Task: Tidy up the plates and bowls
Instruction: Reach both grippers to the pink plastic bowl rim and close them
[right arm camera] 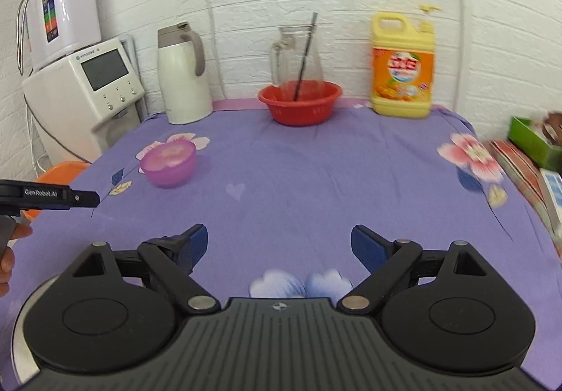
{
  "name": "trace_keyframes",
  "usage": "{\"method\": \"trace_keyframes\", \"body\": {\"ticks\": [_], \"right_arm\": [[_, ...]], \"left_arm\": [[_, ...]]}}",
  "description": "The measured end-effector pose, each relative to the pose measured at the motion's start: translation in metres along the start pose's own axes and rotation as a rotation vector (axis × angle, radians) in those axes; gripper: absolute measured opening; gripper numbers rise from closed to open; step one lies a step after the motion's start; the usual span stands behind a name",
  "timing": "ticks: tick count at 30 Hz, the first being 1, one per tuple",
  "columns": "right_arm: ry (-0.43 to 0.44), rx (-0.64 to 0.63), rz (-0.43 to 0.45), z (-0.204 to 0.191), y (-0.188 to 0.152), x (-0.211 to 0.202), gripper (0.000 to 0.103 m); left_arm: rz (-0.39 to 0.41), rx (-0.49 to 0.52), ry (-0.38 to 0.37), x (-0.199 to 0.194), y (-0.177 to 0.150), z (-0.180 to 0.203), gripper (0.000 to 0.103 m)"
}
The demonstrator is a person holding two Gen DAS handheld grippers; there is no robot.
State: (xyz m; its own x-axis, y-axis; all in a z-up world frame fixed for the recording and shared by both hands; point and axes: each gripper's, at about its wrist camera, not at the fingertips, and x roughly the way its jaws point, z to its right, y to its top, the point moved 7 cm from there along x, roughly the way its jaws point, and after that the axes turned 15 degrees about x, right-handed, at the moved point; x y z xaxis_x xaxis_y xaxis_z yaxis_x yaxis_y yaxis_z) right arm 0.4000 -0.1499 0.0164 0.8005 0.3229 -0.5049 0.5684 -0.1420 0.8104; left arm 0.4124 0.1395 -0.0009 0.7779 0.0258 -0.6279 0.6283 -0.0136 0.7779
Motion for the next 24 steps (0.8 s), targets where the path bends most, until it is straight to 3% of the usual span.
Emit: {"method": "trace_keyframes", "body": {"ticks": [6, 11, 19, 24], "right_arm": [[0.059, -0.041, -0.070, -0.046, 0.022, 0.067, 0.103], [0.081, -0.081, -0.130, -0.076, 0.032, 0.120, 0.103], [0.072, -0.085, -0.199, -0.092, 0.040, 0.184, 0.103], [0.077, -0.082, -0.251, -0.098, 0.033, 0.213, 0.103]], "left_arm": [[0.005, 0.017, 0.056, 0.035, 0.019, -0.009, 0.066], [-0.001, 0.012, 0.054, 0.067, 0.033, -0.015, 0.066], [-0.012, 0.006, 0.089, 0.109, 0.054, -0.032, 0.066], [-0.031, -0.029, 0.070, 0.131, 0.065, -0.037, 0.066]]}}
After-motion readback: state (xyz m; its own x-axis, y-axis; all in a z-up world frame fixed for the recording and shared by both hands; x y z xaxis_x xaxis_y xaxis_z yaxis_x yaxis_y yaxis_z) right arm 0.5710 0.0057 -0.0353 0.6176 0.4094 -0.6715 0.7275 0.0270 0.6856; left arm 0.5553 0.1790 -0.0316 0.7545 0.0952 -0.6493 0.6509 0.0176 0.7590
